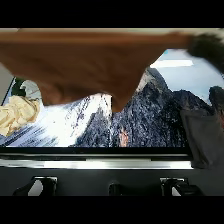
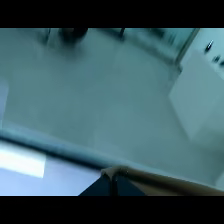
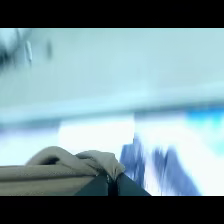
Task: Fold the shirts.
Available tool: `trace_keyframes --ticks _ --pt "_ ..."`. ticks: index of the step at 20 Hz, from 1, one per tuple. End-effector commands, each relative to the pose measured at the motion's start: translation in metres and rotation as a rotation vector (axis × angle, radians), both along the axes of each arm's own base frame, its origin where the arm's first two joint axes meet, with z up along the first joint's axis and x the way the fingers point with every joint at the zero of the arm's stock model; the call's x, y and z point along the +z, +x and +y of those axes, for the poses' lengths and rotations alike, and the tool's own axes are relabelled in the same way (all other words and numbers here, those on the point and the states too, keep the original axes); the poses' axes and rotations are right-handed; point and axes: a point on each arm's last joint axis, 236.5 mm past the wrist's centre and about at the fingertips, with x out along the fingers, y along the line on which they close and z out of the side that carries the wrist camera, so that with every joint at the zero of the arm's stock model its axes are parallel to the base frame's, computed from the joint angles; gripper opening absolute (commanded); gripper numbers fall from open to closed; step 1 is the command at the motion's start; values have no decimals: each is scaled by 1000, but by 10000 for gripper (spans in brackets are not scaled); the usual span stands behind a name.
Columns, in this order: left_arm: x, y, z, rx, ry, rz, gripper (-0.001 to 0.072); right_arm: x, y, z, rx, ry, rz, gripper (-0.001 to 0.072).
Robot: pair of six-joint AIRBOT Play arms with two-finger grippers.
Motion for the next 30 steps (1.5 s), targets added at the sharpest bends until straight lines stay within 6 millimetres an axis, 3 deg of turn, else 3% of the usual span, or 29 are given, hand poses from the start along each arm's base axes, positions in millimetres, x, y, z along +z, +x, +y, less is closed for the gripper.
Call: trace_keyframes --ticks 1,4,6,9,11,13,16,19,21,23,25,27,30 --pt "133 -112 -57 7 130 -384 29 126 -130 -18 -66 -6 -361 48" --pt "136 -138 -71 4 116 -397 30 147 -187 -17 -62 7 -450 48" --pt "134 -137 -70 6 116 -387 29 151 -200 -19 -71 12 -470 48" --pt "113 -112 -58 9 100 -309 29 138 -189 -23 -95 -17 -406 48" --pt "65 -77 -44 -4 83 -139 29 107 -161 -30 -118 -22 -271 48" --pt "-8 -31 -26 -38 14 82 30 57 -122 -34 -131 -50 -63 48" --pt "-143 36 3 -72 -108 374 30 -54 -48 -35 -119 -72 340 49" --pt "-284 81 -3 -149 -217 663 31 -165 35 -35 -127 -16 616 49" --pt "-353 103 -13 -198 -238 799 30 -238 80 -29 -152 120 755 49" --pt "-398 125 -12 -187 -277 868 30 -304 110 -14 -163 281 869 50" --pt "-430 138 -5 -163 -302 907 30 -350 127 3 -146 401 944 50" --pt "-454 141 -4 -163 -325 955 30 -378 132 15 -132 465 1001 50" --pt "-475 140 -13 -184 -336 1006 31 -395 133 18 -133 482 1033 50"
